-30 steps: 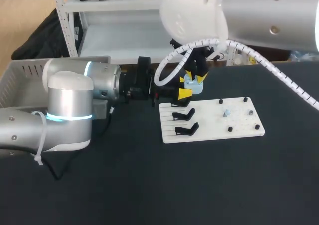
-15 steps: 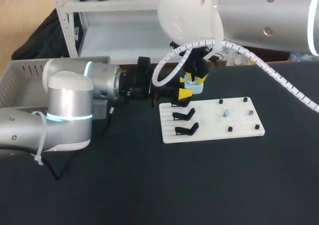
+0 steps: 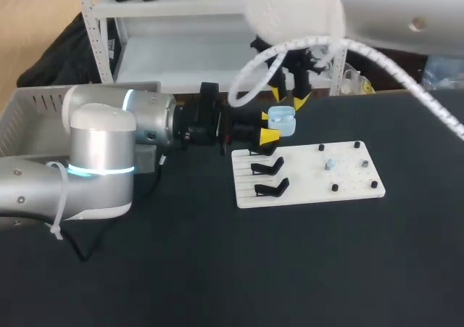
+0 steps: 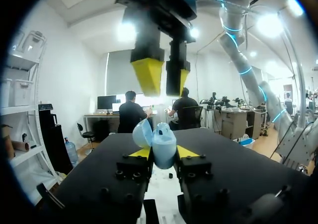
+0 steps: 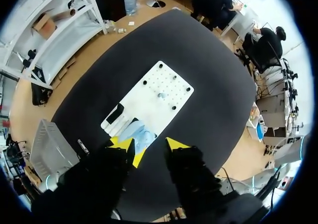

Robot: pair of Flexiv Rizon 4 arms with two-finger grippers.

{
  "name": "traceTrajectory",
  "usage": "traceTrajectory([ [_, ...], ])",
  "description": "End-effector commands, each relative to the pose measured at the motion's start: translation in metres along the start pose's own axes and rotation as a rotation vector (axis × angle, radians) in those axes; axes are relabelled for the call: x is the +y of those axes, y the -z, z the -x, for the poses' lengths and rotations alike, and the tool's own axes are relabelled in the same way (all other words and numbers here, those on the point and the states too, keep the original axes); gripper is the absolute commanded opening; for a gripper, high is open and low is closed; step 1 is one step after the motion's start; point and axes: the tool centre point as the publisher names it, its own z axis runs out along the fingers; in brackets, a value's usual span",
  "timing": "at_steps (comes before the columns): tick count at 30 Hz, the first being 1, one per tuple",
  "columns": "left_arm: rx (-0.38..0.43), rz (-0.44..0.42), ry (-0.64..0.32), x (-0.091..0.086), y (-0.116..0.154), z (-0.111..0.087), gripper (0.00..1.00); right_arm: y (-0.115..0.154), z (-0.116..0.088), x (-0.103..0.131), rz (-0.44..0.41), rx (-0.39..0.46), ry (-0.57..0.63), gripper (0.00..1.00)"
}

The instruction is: Pick up each earbud case from the left stands, insert the matching earbuds, close the lid, and place the case in the box.

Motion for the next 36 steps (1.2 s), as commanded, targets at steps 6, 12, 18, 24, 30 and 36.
traceTrajectory([
  [6,-0.002,0.0,-0.002,0.0,0.0,-0.001,0.0,-0.013,0.019,-0.072,0.242,-0.02,0.081,0.49],
  [12,-0.002,0.0,-0.002,0.0,0.0,-0.001,0.0,-0.026,0.026,-0.091,0.312,-0.056,0.197,0.49],
  [18,-0.002,0.0,-0.002,0.0,0.0,-0.001,0.0,-0.044,0.034,-0.102,0.378,-0.038,0.237,0.47],
  [24,-0.002,0.0,-0.002,0.0,0.0,-0.001,0.0,-0.063,0.04,-0.103,0.43,-0.001,0.276,0.47],
  [30,-0.002,0.0,-0.002,0.0,0.0,-0.001,0.0,-0.082,0.042,-0.098,0.443,0.02,0.322,0.49],
  [36,-0.015,0.011,-0.008,-0.006,0.008,-0.001,0.0,-0.094,0.048,-0.092,0.443,0.036,0.338,0.55],
])
